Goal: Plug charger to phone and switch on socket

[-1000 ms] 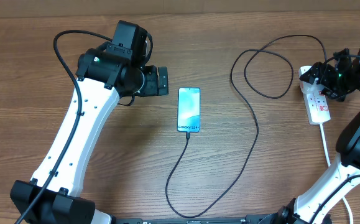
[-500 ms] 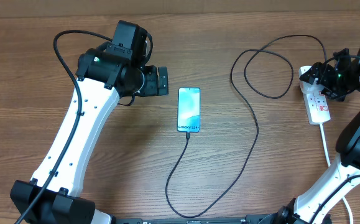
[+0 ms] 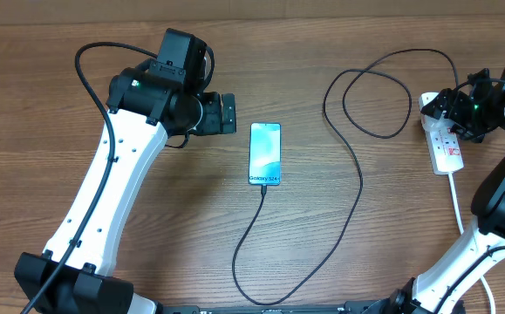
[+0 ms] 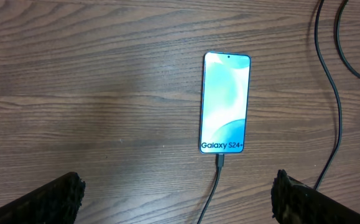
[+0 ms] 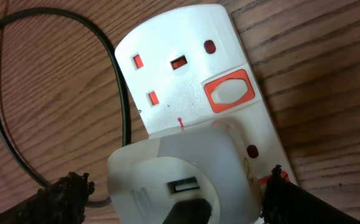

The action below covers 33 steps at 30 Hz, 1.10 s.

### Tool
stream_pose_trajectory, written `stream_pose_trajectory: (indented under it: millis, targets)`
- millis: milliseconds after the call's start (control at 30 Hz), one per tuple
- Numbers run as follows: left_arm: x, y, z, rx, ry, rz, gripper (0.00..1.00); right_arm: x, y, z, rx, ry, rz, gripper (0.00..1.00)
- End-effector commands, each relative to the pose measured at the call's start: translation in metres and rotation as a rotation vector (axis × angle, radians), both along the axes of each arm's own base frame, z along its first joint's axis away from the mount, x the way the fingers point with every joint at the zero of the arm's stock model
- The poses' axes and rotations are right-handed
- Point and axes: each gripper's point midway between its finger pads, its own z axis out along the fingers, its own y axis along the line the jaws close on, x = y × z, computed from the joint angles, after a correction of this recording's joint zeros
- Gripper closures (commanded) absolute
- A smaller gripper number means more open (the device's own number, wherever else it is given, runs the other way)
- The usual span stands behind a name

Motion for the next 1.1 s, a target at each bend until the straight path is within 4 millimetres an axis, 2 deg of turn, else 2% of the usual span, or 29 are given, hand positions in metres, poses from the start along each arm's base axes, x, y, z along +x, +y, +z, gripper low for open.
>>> stream_pose_trajectory:
  millis: [0,500,833,1067]
  targets:
    - [0.001,0.001,-0.001,0.017,-0.005,-0.019,0.01,-0.013,0.038,-0.020,0.119,0.071,0.029,0.09]
    - [0.001,0.001,-0.001,0.017,-0.005,-0.019,0.00,-0.014,0.042,-0.019,0.141,0.072,0.032,0.09]
    - [0.001,0.001,-0.001,0.017,-0.005,-0.019,0.00,-0.026,0.049,-0.040,0.157,0.096,0.030,0.09]
    - [0.001,0.001,-0.001,0.017,-0.005,-0.019,0.00,-0.026,0.040,-0.042,0.130,0.115,-0.027,0.09]
